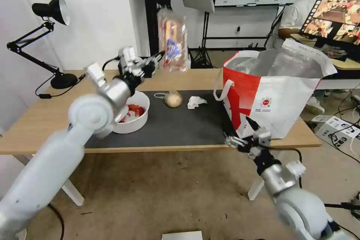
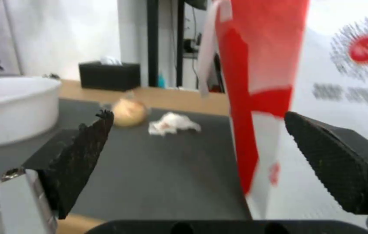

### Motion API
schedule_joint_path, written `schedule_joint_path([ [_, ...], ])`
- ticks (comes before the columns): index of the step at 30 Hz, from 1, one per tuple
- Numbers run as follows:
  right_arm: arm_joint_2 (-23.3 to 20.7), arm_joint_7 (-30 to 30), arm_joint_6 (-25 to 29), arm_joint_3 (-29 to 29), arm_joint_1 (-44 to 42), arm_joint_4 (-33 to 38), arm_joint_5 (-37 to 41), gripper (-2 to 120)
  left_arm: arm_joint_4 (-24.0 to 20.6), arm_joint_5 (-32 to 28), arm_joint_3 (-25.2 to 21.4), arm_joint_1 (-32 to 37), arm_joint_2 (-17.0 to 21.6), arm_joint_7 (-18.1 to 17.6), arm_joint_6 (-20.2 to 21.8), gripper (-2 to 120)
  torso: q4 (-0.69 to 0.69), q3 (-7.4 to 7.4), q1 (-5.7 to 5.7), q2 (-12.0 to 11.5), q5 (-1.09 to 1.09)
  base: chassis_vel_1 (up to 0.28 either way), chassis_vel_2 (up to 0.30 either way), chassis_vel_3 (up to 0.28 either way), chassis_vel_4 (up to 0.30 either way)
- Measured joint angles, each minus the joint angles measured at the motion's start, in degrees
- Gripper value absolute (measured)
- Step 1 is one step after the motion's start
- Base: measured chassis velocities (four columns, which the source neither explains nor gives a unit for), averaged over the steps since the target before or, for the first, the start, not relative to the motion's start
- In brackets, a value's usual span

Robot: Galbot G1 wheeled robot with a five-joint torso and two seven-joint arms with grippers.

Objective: Pick up the trash from the table and place it into the takeout bag.

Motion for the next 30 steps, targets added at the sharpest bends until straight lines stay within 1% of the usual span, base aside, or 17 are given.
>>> schedule_joint_path([
  [2,1.16,0.04,1.72,0.95,-2.4,-0.06,-2.17,100,2.38,0.05,2.32,-4.14,-2.09,-0.04,-0.02,0,0.0,0.0,0.0,0.0,0.03,0.0,0.0,0.0,0.0],
  [3,1.16,0.04,1.72,0.95,-2.4,-0.06,-2.17,100,2.38,0.05,2.32,-4.14,-2.09,-0.04,-0.02,0,0.0,0.0,0.0,0.0,0.03,0.0,0.0,0.0,0.0],
  [6,2.54,0.69,2.74,2.56,-5.35,0.01,-3.27,100,7.36,0.09,6.44,-10.52,-6.99,-0.23,-0.16,0,0.0,0.0,0.0,0.0,0.01,0.0,0.0,0.0,0.0],
  [7,2.54,0.69,2.74,2.56,-5.35,0.01,-3.27,100,7.36,0.09,6.44,-10.52,-6.99,-0.23,-0.16,0,0.0,0.0,0.0,0.0,0.01,0.0,0.0,0.0,0.0],
  [10,3.05,1.3,3.03,3.88,-6.94,0.4,-3.64,100,11.15,1.97,10.88,-14.96,-11.31,-0.93,-0.98,0,0.0,0.0,0.01,0.0,0.03,0.0,0.0,0.0,0.0],
  [11,3.05,1.3,3.03,3.88,-6.94,0.4,-3.64,100,11.15,1.97,10.88,-14.96,-11.31,-0.93,-0.98,0,0.0,0.0,0.01,0.0,0.03,0.0,0.0,0.0,0.0],
  [13,3.34,1.83,3.05,4.94,-8.02,0.87,-3.77,100,13.49,4.31,13.25,-16.43,-14.22,-2.14,-1.51,0,0.02,0.0,0.01,0.0,0.01,0.0,0.0,0.0,0.0],
  [14,3.34,1.83,3.05,4.94,-8.02,0.87,-3.77,100,13.49,4.31,13.25,-16.43,-14.22,-2.14,-1.51,0,0.02,0.0,0.01,0.0,0.01,0.0,0.0,0.0,0.0],
  [17,3.9,2.32,3.23,6.44,-9.81,1.41,-3.95,100,18.48,10.01,17.49,-18.34,-20.55,-4.86,-2.54,0,-0.01,0.0,0.01,0.0,0.02,0.0,0.0,0.0,0.0],
  [18,3.9,2.32,3.23,6.44,-9.81,1.41,-3.95,100,18.48,10.01,17.49,-18.34,-20.55,-4.86,-2.54,0,-0.01,0.0,0.01,0.0,0.02,0.0,0.0,0.0,0.0],
  [20,4.25,2.41,3.36,6.57,-10.36,1.49,-4.36,100,21.69,13.37,19.63,-19.39,-23.38,-5.43,-3.59,0,-0.01,0.0,0.01,0.0,0.02,0.0,0.0,0.0,0.0],
  [22,4.37,2.44,3.37,6.58,-10.42,1.49,-4.45,100,22.53,14.06,20.23,-19.67,-24.04,-5.47,-3.77,0,-0.01,0.0,0.01,0.0,0.02,0.0,0.0,0.0,0.0],
  [23,4.8,2.51,3.44,6.45,-10.46,1.5,-4.82,100,24.41,15.59,21.86,-20.39,-25.42,-5.43,-3.98,0,0.0,0.0,0.01,0.0,0.02,0.0,0.0,0.0,0.0],
  [24,4.8,2.51,3.44,6.45,-10.46,1.5,-4.82,100,24.41,15.59,21.86,-20.39,-25.42,-5.43,-3.98,0,0.0,0.0,0.01,0.0,0.02,0.0,0.0,0.0,0.0],
  [26,5.15,2.55,3.52,6.27,-10.57,1.49,-5.14,100,26.52,18.16,24.44,-20.95,-26.96,-4.76,-4.14,0,0.0,0.0,0.01,-0.01,0.02,0.0,0.0,0.0,0.0],
  [27,5.18,2.58,3.54,6.25,-10.63,1.5,-5.23,100,27.01,19.25,25.89,-20.98,-27.44,-3.99,-4.15,0,-0.01,0.0,0.01,0.0,0.02,0.0,0.0,0.0,0.0],
  [30,5.13,2.65,3.55,6.28,-10.72,1.63,-5.25,100,26.95,19.44,27.07,-20.89,-27.71,-3.47,-4.16,0,0.0,0.0,0.01,0.0,0.02,0.0,0.0,0.0,0.0],
])
